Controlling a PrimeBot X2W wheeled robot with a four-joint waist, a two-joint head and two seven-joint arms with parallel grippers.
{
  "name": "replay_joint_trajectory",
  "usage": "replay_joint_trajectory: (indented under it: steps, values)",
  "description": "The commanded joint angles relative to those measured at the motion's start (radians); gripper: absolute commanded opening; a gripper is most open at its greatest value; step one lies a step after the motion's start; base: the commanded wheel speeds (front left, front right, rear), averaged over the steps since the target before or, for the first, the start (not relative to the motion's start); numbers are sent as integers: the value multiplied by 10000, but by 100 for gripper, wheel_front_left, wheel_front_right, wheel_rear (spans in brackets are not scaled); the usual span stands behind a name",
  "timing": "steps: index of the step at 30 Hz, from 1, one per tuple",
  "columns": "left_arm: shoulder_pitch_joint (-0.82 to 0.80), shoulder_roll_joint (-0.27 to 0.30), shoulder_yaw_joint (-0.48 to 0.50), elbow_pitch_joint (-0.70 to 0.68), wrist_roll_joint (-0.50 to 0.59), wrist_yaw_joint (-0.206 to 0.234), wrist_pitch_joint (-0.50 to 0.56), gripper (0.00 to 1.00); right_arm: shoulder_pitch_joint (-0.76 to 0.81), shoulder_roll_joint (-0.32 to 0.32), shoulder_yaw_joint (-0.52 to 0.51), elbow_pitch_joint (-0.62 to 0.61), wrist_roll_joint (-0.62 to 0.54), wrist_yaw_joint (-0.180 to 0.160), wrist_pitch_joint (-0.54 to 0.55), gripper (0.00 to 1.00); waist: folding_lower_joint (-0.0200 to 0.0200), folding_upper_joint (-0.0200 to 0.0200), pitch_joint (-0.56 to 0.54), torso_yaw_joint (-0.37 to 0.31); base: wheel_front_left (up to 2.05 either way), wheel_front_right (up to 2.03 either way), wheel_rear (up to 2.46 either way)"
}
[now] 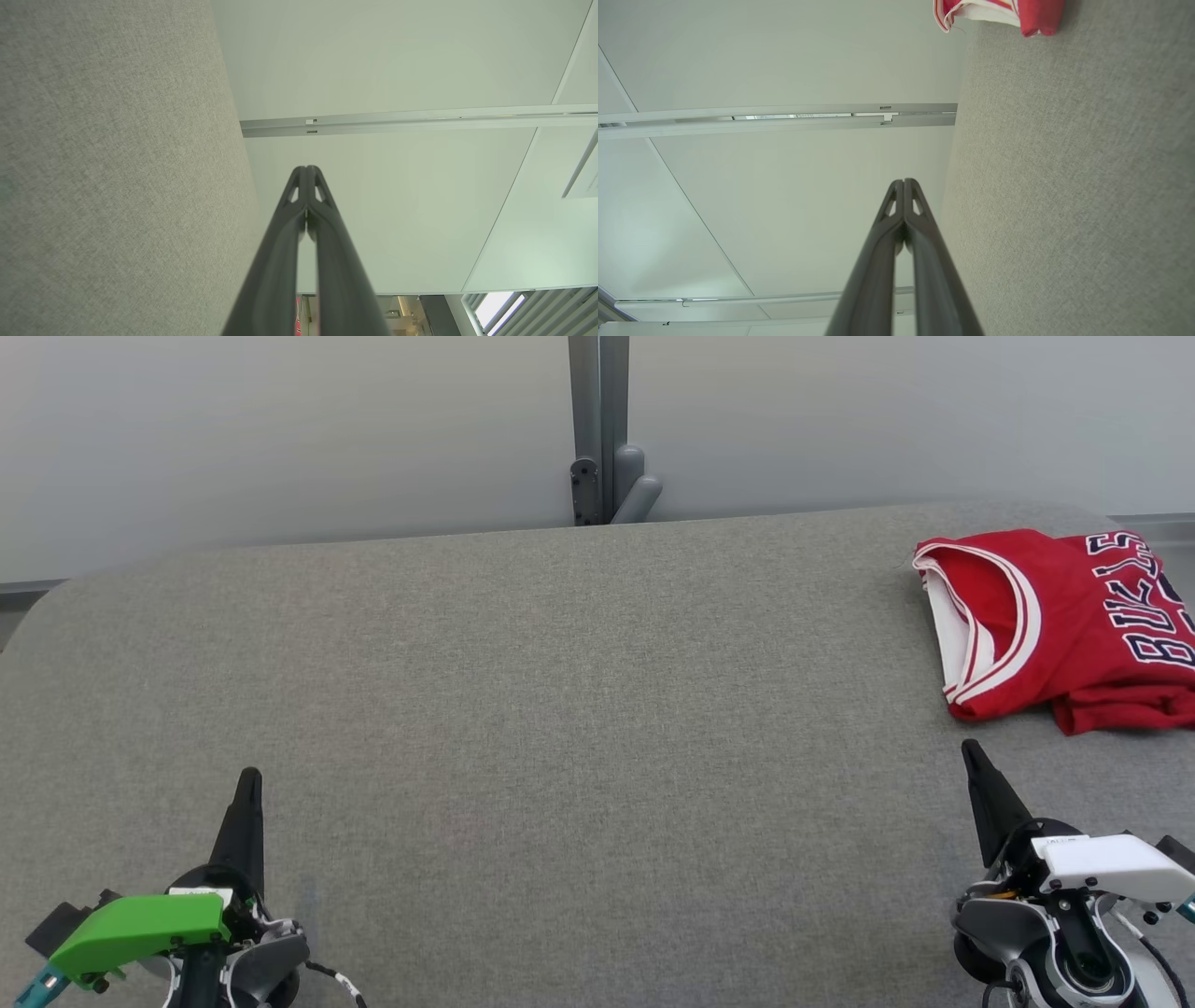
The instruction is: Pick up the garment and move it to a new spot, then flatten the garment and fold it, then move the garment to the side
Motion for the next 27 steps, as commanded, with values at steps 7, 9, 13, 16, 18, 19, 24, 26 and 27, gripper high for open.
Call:
replay_joint_trajectory:
  steps: [7,9,13,16,18,19,24,26,27]
  values:
    - [-189,61,51,-64,-282,-45,70,0,-108,-54,27,27,291,4,83,0,0,52,7,-3,0,0,0]
    - [-188,61,49,-64,-282,-45,70,0,-108,-54,27,27,291,4,83,0,0,52,7,-3,0,0,0]
    - [-187,61,49,-64,-282,-45,70,0,-108,-54,27,27,291,4,83,0,0,52,7,-3,0,0,0]
    - [-187,61,49,-65,-282,-45,70,0,-108,-54,28,27,291,4,83,0,0,52,7,-3,0,0,0]
    - [-186,61,49,-65,-282,-45,70,0,-108,-54,28,27,291,4,83,0,0,52,7,-3,0,0,0]
    - [-186,61,49,-65,-282,-45,70,0,-108,-54,28,27,291,4,83,0,0,52,7,-3,0,0,0]
    - [-186,61,49,-64,-282,-45,69,0,-108,-54,28,27,291,4,82,0,0,52,7,-3,0,0,0]
    - [-186,61,49,-64,-282,-45,69,0,-108,-54,28,25,291,4,82,0,0,52,7,-3,0,0,0]
    - [-186,61,49,-64,-282,-45,69,0,-108,-54,28,25,291,4,82,0,0,52,7,-3,0,0,0]
